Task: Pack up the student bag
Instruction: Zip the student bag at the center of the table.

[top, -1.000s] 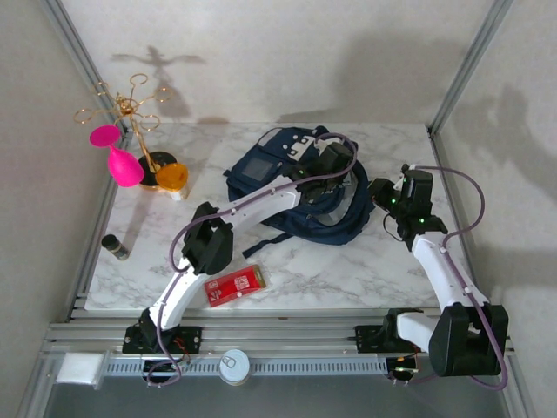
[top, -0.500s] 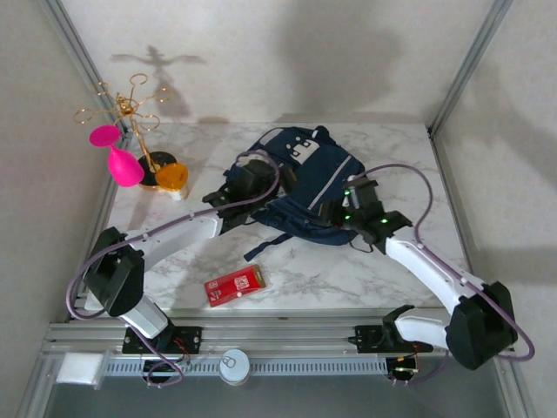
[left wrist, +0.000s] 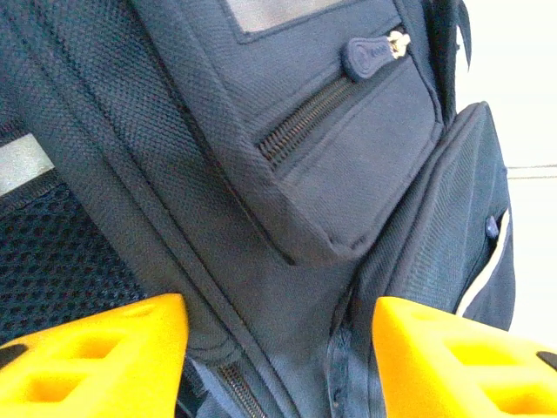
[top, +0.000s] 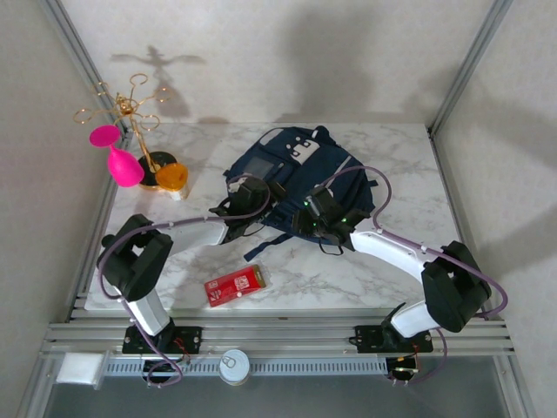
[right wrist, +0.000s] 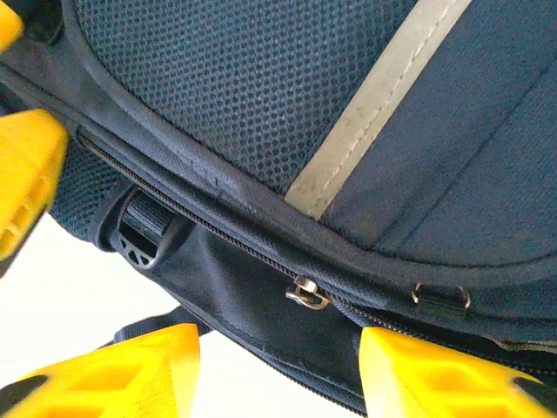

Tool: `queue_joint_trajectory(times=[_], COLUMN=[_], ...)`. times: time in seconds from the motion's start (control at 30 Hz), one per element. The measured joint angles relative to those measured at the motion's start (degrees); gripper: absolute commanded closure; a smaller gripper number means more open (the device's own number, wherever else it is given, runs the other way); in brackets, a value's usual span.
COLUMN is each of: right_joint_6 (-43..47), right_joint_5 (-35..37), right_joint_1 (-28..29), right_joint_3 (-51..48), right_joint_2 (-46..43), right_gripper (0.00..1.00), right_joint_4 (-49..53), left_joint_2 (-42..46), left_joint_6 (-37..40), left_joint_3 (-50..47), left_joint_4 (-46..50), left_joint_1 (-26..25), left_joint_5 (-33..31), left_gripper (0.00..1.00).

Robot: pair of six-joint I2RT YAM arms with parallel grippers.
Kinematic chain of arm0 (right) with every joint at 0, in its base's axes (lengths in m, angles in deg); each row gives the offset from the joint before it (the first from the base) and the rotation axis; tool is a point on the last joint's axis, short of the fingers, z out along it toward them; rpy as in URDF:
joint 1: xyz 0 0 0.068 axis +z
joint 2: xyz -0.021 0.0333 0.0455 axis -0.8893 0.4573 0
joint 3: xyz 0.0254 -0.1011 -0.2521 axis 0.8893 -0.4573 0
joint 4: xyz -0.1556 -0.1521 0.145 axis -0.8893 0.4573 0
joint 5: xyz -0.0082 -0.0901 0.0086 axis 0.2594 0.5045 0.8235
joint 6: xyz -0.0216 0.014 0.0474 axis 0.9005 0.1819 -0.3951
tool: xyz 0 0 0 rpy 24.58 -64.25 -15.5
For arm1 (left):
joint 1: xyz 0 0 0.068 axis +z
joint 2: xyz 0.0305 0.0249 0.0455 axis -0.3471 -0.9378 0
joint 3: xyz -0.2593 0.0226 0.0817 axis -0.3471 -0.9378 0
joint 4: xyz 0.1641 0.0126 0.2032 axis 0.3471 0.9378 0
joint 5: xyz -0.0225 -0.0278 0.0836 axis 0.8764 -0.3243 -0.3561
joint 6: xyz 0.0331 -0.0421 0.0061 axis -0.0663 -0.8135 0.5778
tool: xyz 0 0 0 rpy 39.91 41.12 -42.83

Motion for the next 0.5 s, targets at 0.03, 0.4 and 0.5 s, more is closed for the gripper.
queue_joint_trajectory(times=[0.03,0.4,0.5], right_joint_6=[-0.1,-1.0,-1.2], right_joint_5=[0.5,4.4,4.6], right_joint_1=[0.0,0.0,0.0], right_joint_3=[0.0,-1.6,-1.7], right_joint_2=[0.0,-1.8,-2.1], right_gripper=[0.47,0.46,0.46], right_joint_4=[-0.1,-0.7,-0.8], left_joint_2=[-0.6,-5.6,-6.9], left_joint_6=[-0.9,-9.6,-10.5], left_joint_3=[0.1,-0.1,1.6], left_joint_4=[-0.2,-3.6,-3.8], left_joint_1=[0.0,-2.1,-2.1], left_joint_5=[0.1,0.7,0.7], left_gripper=[0.46,0.53,0.66])
